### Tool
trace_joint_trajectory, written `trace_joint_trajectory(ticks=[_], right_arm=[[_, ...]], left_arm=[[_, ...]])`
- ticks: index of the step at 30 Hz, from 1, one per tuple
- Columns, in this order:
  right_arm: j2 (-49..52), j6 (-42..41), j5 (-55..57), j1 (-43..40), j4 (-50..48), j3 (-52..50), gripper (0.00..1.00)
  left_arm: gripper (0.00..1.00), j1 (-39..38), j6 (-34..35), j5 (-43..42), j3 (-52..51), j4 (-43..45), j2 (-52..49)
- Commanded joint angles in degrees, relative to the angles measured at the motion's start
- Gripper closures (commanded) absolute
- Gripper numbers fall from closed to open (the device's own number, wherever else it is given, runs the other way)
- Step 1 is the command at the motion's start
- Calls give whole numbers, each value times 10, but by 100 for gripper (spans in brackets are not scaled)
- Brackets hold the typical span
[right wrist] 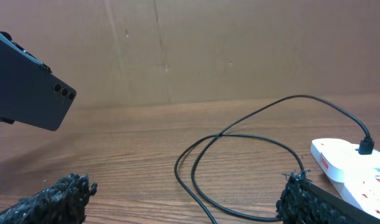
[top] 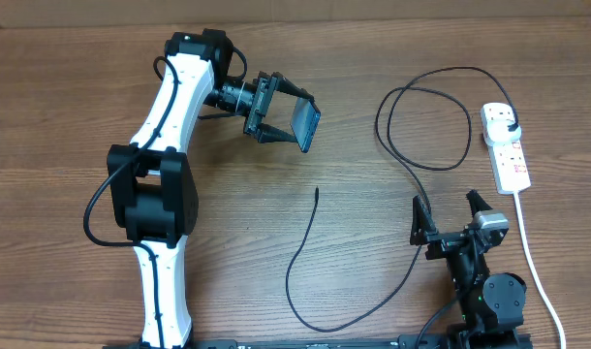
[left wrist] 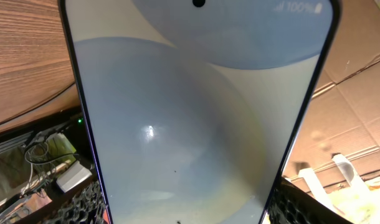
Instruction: Plug charger to phone and switch on socket
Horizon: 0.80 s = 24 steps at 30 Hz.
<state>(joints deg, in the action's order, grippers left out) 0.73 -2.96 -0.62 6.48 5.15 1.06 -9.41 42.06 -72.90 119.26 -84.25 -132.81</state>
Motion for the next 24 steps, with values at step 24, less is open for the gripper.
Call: trace_joint_trajectory(ticks=[24], right_arm=[[-5,2,6,3,-3,-6,0]], left_arm=[[96,-3,-24,-97,17,-15,-1]])
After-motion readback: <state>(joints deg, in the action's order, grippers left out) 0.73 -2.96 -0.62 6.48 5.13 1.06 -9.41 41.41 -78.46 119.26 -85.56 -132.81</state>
